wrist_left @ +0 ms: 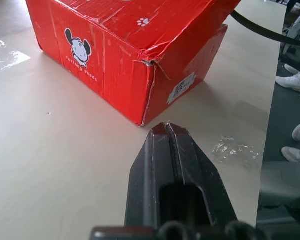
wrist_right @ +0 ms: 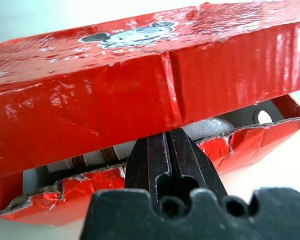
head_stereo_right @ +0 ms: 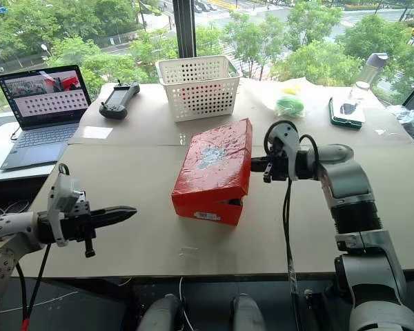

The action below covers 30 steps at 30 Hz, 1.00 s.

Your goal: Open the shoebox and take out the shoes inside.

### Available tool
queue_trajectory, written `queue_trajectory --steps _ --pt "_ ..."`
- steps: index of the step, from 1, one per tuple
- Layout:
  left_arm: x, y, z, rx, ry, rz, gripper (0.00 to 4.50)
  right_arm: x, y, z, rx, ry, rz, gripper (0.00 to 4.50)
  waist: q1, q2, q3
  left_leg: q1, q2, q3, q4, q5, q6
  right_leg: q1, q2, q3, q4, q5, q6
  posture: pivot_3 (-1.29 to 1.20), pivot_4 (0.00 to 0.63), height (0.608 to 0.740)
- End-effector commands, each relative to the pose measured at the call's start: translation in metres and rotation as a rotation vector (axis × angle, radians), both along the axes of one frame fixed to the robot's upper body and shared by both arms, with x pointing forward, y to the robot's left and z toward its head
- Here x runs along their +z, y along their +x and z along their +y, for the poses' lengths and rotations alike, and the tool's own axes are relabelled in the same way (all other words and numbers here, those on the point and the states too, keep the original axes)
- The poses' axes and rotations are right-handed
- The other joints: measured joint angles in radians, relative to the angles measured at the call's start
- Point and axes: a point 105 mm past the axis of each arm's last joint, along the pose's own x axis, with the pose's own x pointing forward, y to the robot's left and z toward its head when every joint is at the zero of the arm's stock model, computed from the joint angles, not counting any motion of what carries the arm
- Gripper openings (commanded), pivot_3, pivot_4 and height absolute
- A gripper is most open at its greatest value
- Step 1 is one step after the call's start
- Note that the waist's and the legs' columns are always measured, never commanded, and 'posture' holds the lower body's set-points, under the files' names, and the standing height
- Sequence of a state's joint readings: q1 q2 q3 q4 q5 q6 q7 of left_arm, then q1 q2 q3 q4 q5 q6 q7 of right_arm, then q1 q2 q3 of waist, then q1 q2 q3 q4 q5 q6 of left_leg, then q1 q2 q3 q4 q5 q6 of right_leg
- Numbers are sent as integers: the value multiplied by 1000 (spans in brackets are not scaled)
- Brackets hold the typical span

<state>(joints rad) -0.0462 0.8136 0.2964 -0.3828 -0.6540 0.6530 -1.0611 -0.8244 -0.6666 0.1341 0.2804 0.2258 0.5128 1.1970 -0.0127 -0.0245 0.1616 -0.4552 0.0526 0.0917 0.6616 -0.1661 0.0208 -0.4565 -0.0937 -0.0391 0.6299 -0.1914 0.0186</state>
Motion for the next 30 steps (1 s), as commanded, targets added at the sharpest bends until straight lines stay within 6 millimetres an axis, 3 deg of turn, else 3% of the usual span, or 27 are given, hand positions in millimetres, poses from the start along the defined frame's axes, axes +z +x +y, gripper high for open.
queue_trajectory --steps 1,6,10,12,14,17,22,30 --pt "11 -2 -6 -33 12 -57 0 25 -4 13 73 -133 -130 62 -1 0 0 0 0 0 0 0 0 0 0 0 0 0 0 0 150 733" --pt "10 -1 -8 -38 11 -58 0 76 -8 73 148 -131 -361 62 -13 1 1 0 1 0 -1 0 0 -2 1 1 1 1 -1 0 150 733" --pt "10 0 -10 -41 11 -58 0 149 -21 107 143 208 -444 62 -8 1 1 0 2 0 -1 0 0 -2 2 0 2 2 -2 0 150 733" --pt "10 0 -12 -44 11 -59 0 172 -28 110 147 362 -416 62 -2 2 1 0 2 1 -2 0 0 -3 2 -1 2 5 -6 0 150 733" --pt "11 0 -12 -46 9 -58 0 168 -27 106 138 386 -380 62 9 1 1 -1 2 0 -2 0 -1 -2 2 -2 1 6 -5 0 150 733" --pt "10 -1 -12 -44 10 -55 0 136 -9 93 43 287 -328 62 18 0 0 -1 0 0 -2 -2 -4 0 -1 -2 -2 4 -9 0 150 733" --pt "14 -5 -11 -38 3 -54 0 104 5 75 -51 183 -281 62 11 0 0 -1 -2 3 -2 -4 -8 -1 -4 -1 -2 6 -5 0 150 733" --pt "34 16 7 -23 21 -109 0 75 8 67 -47 36 -207 62 -5 1 1 1 3 1 -3 0 0 -2 3 -1 1 1 -3 0 150 733"
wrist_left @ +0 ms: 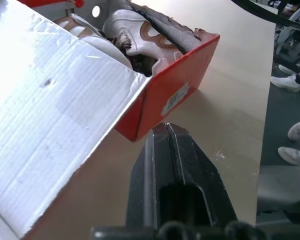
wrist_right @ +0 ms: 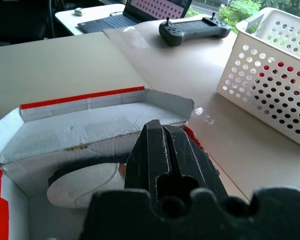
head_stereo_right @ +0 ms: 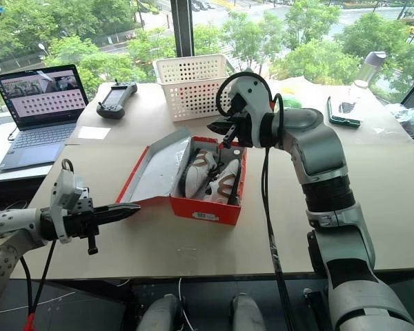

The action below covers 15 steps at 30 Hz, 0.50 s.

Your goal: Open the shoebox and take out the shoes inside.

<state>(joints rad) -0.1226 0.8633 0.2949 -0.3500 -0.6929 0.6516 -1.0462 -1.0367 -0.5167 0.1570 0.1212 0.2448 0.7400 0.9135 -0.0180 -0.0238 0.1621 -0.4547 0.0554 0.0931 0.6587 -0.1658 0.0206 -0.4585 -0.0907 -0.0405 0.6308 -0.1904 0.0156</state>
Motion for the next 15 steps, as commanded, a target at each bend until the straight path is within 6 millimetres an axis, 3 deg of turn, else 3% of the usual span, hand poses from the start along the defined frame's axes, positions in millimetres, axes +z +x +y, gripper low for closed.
queue_trajectory --steps 1,2,3,8,13,15 --pt "17 10 6 -28 24 -65 0 -3 -1 -2 14 -80 -7 62 1 0 0 0 0 0 0 0 0 0 0 0 0 0 0 0 150 733" --pt "19 14 7 -35 37 -77 0 -8 -1 -4 18 -120 8 627 1 0 0 0 0 0 0 0 0 0 0 0 0 -1 -1 0 150 733" --pt "21 19 6 -41 43 -87 0 -16 -2 -6 32 -167 30 721 3 0 0 0 0 0 0 0 0 0 -1 0 0 -1 -1 0 150 733" --pt "22 27 1 -80 51 -95 0 -37 -2 -14 56 -346 26 2446 5 0 0 -1 -2 1 0 0 0 0 -3 1 -1 -1 -1 0 150 733" --pt "17 28 -6 -104 45 -86 0 -26 -4 -21 171 -544 -240 4265 4 0 0 -2 -2 1 0 0 0 0 -2 1 -1 0 1 0 150 733" --pt "17 29 -7 -108 42 -84 0 -19 -11 -21 258 -598 -311 4461 4 0 0 -2 -2 1 0 0 0 0 -2 0 -1 -1 3 0 150 733"
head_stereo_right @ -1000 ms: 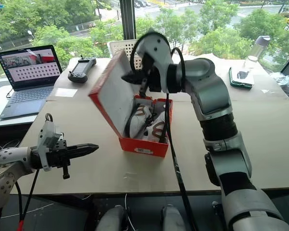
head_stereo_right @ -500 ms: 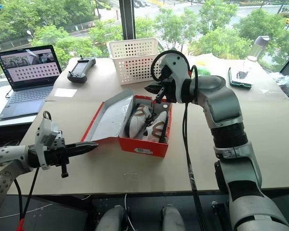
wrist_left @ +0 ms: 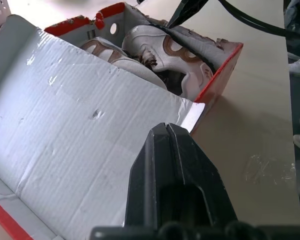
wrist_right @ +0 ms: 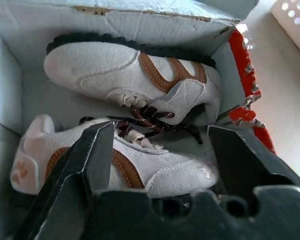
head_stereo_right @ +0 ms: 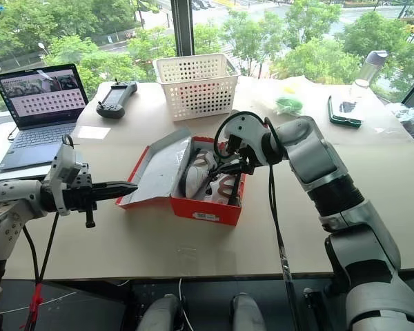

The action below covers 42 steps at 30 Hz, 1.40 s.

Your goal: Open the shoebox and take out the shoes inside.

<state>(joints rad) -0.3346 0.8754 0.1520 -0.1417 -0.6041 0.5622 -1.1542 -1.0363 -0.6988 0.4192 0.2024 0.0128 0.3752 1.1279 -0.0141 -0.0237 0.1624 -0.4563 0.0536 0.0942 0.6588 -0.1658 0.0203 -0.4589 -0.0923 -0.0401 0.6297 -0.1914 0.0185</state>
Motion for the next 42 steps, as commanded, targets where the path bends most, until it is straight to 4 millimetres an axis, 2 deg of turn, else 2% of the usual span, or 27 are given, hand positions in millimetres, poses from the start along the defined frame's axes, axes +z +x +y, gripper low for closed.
queue_trajectory --steps 1,5,13,20,27,36,42 --pt "10 0 -4 -27 0 -51 0 24 -14 3 197 -111 -155 4461 0 0 0 0 0 0 0 0 0 0 0 0 0 0 0 0 150 733" --pt "9 0 -5 -26 -4 -50 0 24 -31 8 385 -270 -234 4461 -3 0 0 1 0 0 0 0 0 0 0 0 0 0 0 0 150 733" --pt "8 0 -7 -24 -10 -43 0 8 -35 25 577 -518 -428 4461 -1 0 0 1 0 0 0 0 0 0 0 0 1 -1 -1 0 150 733" --pt "9 -2 -7 -19 -14 -43 0 -13 -28 12 670 -707 -461 4461 2 0 0 1 0 0 1 1 -1 1 0 0 1 -1 -2 0 150 733" --pt "7 -3 -8 -11 -19 -40 0 -14 -25 5 712 -773 -458 4461 1 0 0 1 0 1 1 1 -1 1 0 0 1 -1 -2 0 150 733" --pt "7 -3 -8 -3 -21 -44 0 -50 -36 6 823 -814 -403 4461 3 0 0 2 0 0 1 1 -1 2 0 0 1 -1 -2 0 150 733" --pt "8 -4 -8 1 -20 -46 0 -65 -35 16 851 -800 -387 4461 1 0 0 3 0 0 1 1 -1 2 0 0 2 -1 -2 0 150 733"
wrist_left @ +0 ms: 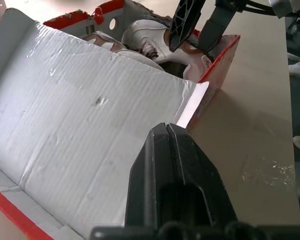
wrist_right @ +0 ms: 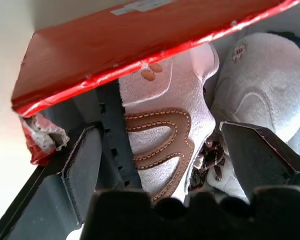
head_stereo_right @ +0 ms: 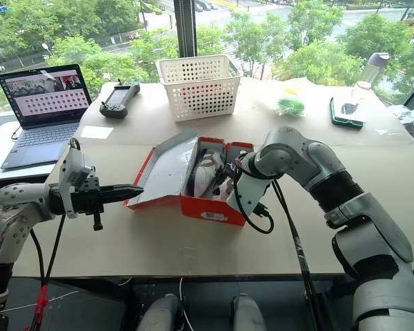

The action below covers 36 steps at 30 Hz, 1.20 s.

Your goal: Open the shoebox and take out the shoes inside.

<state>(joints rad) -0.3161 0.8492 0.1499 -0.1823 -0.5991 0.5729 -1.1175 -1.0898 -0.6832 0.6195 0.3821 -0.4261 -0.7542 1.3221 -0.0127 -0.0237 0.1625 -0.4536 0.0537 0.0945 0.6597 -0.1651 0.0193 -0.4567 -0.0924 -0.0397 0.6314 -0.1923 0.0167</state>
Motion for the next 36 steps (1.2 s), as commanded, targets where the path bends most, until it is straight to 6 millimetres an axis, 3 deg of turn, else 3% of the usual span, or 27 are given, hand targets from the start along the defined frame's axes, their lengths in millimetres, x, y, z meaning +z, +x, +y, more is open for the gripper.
queue_trajectory --steps 1,4,7,13,16,24,32,36 --pt "12 -2 -1 -8 -12 -42 0 -10 0 3 11 -11 14 4461 0 0 0 0 0 0 0 0 0 0 0 0 0 0 0 0 150 733" --pt "12 -2 -1 -8 -11 -43 0 -13 5 9 -2 7 21 4461 1 0 0 0 0 0 0 0 0 0 0 0 0 0 0 0 150 733" --pt "13 -2 0 -4 -11 -44 0 -12 10 10 -7 18 9 3745 1 0 0 0 0 0 0 0 0 0 0 0 0 0 0 0 150 733" --pt "13 -2 0 1 -11 -44 0 -8 14 12 -2 39 -16 1794 -2 0 0 1 0 0 0 1 -1 0 0 0 1 0 0 0 150 733" --pt "13 -1 -1 0 -14 -44 0 0 15 19 20 74 -56 1794 -5 0 0 1 0 0 0 1 -1 0 0 0 1 0 0 0 150 733" --pt "12 -1 -2 -2 -12 -39 0 46 4 36 116 206 -128 1794 -5 0 0 1 0 0 0 1 -1 0 0 0 2 1 1 0 150 733" --pt "12 0 -2 -3 -10 -39 0 67 -1 26 113 280 -152 1794 -1 0 0 1 0 0 0 1 -1 0 0 0 2 0 -1 0 150 733" --pt "11 0 -2 -5 -11 -38 0 97 11 20 -13 438 -155 1794 -1 0 0 1 0 0 0 1 -1 0 0 0 1 0 -1 0 150 733"
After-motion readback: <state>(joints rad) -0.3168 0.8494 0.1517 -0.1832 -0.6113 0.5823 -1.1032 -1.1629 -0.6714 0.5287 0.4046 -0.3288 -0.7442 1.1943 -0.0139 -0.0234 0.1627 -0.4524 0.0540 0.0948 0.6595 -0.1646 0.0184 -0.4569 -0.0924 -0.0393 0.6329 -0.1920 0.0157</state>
